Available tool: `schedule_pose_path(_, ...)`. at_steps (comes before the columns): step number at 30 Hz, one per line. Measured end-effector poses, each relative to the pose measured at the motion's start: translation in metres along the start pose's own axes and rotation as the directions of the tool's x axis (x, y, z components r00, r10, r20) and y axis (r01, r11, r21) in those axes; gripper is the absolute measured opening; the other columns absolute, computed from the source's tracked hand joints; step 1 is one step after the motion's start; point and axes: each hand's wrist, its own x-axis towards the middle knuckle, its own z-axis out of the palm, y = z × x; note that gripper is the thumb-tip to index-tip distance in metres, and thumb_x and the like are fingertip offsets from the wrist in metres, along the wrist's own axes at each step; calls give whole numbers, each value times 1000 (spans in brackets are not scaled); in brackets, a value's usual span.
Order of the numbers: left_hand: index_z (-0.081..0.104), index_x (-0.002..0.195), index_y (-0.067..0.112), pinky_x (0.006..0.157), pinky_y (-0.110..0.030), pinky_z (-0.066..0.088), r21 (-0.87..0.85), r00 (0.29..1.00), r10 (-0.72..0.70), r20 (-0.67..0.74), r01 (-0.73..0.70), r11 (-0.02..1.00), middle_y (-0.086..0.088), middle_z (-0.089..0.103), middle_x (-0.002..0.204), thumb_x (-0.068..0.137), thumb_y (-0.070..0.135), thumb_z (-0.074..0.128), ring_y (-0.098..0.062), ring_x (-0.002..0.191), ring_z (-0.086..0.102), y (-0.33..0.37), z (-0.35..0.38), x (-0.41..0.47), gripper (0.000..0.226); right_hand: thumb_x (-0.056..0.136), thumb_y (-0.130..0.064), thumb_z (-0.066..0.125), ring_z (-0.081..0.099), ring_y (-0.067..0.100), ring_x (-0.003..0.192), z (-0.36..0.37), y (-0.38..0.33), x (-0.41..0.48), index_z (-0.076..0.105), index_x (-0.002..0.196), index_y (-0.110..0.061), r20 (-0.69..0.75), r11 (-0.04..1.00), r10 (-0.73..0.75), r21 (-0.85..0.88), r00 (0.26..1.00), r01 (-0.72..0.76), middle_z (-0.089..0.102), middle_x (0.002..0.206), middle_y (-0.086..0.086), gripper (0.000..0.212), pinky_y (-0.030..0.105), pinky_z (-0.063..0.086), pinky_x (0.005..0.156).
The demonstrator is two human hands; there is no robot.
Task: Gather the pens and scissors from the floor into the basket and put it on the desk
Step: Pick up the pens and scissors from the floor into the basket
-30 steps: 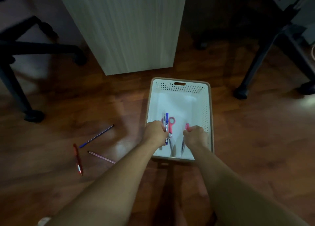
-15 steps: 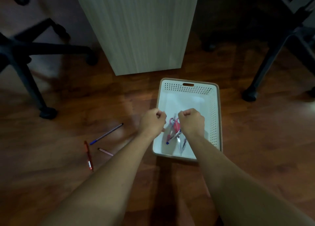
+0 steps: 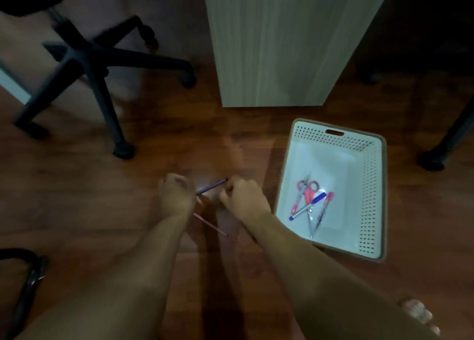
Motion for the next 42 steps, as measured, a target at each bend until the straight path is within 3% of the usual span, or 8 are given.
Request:
schedule_pose_path(5, 64, 133, 8, 114, -47, 45, 315, 950, -300, 86, 260, 913, -26, 65, 138, 89, 51, 62, -46, 134, 58, -60, 2, 5, 62, 98, -37, 67, 70, 41, 118, 51, -3, -14, 66, 129, -11, 189, 990, 76, -128, 979, -52, 70, 126, 20, 41, 44, 58, 96)
schedule_pose_path(8, 50, 144, 8, 113, -49, 44, 325, 918, -375, 130, 317, 891, -26, 55, 149, 86, 44, 81, -48, 142, 49, -69, 6, 7, 75, 99, -28, 70, 68, 40, 123, 70, 2, -25, 61, 135, -8, 238, 969, 75, -246, 968, -15, 67, 132, 20, 42, 45, 56, 98)
schedule_pose_path(19, 69, 124, -1, 85, -40, 58, 172, 908, -398, 131, 375, 911, -24, 73, 126, 86, 17, 79, -43, 116, 74, -70, 3, 13, 44, 101, -17, 60, 72, 39, 119, 85, 1, -25, 71, 131, -8, 179, 953, 94, -299, 979, -37, 68, 130, 18, 34, 43, 59, 94)
schedule_pose_path(24, 60, 131, 0, 100, -46, 55, -29, 955, -289, 64, 291, 956, -26, 70, 131, 85, 24, 84, -44, 123, 69, -33, -7, 23, 57, 93, -36, 73, 72, 41, 110, 60, -6, -8, 71, 122, -7, 85, 985, 121, -136, 989, -109, 72, 117, 20, 41, 44, 58, 90)
schedule_pose_path(31, 63, 130, 12, 91, -29, 51, -185, 982, -46, 181, 80, 980, -12, 74, 127, 91, 20, 79, -31, 117, 72, 74, 1, 22, 43, 77, -35, 81, 78, 26, 81, -29, -1, 30, 75, 94, -18, -211, 897, 271, 409, 939, -166, 79, 92, 7, 24, 35, 63, 79)
schedule_pose_path(34, 63, 127, 17, 92, -47, 64, -292, 930, 77, 360, 34, 956, -10, 73, 114, 96, 12, 75, -29, 99, 75, 119, 16, 1, 34, 83, -38, 82, 77, 22, 90, -69, 26, 48, 83, 97, -15, -295, 862, 369, 462, 881, -206, 83, 97, 7, 28, 24, 53, 78)
schedule_pose_path(37, 58, 113, 17, 90, -54, 65, -425, 813, 118, 570, 169, 889, -21, 72, 118, 99, 1, 69, -34, 95, 77, 151, 36, -28, 24, 81, -37, 79, 80, 28, 81, -99, 60, 47, 82, 80, -12, -311, 833, 432, 496, 847, -244, 81, 78, 9, 25, 41, 65, 80)
schedule_pose_path(42, 56, 122, 12, 63, -30, 65, -365, 664, 172, 727, 163, 917, -23, 69, 113, 98, -5, 67, -25, 79, 73, 174, 79, -69, 32, 87, -23, 70, 71, 23, 65, -116, 124, 27, 76, 72, -7, -261, 777, 580, 462, 771, -428, 73, 68, 6, 22, 29, 56, 63)
